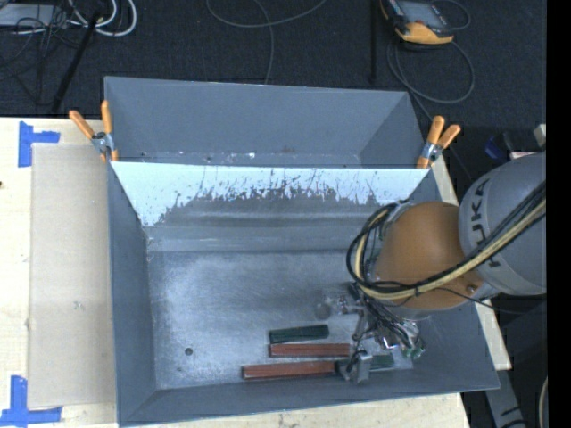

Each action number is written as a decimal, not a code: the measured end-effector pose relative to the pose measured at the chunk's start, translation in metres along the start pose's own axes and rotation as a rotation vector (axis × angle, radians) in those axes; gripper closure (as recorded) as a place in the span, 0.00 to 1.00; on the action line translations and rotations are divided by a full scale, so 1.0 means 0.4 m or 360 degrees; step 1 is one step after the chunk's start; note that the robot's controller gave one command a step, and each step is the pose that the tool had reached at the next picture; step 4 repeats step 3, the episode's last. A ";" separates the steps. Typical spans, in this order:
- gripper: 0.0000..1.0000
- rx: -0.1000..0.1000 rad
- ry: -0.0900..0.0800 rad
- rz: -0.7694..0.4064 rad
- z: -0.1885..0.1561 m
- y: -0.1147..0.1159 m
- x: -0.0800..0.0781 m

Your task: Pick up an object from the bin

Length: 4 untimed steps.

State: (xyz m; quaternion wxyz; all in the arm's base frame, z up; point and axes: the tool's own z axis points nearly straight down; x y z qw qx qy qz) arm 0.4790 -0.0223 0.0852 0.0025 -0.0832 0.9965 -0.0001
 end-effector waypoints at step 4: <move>1.00 0.0001 -0.0006 0.0395 -0.342 0.069 -0.062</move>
Offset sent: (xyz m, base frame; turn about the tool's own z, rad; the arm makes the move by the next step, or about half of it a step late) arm -0.0015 0.0533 -0.0152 0.2094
